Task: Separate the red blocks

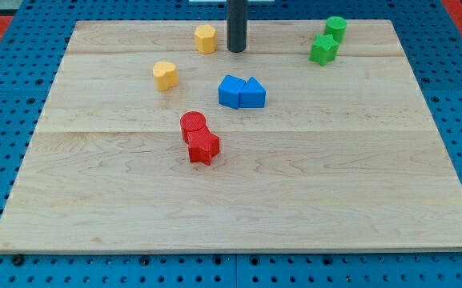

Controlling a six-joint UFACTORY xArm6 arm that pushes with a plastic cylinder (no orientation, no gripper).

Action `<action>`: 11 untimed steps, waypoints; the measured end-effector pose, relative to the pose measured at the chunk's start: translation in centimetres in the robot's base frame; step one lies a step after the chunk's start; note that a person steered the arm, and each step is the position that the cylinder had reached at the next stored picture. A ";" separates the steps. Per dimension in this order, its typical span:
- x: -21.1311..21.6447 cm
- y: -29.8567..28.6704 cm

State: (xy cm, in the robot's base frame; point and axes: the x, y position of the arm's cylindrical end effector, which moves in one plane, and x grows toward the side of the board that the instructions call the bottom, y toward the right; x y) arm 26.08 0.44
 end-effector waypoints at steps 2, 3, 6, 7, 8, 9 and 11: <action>9.7 -5.0; 13.8 -5.7; 24.3 -3.1; 27.2 -2.4; 24.3 -2.2; 24.0 -5.1; 27.0 -2.4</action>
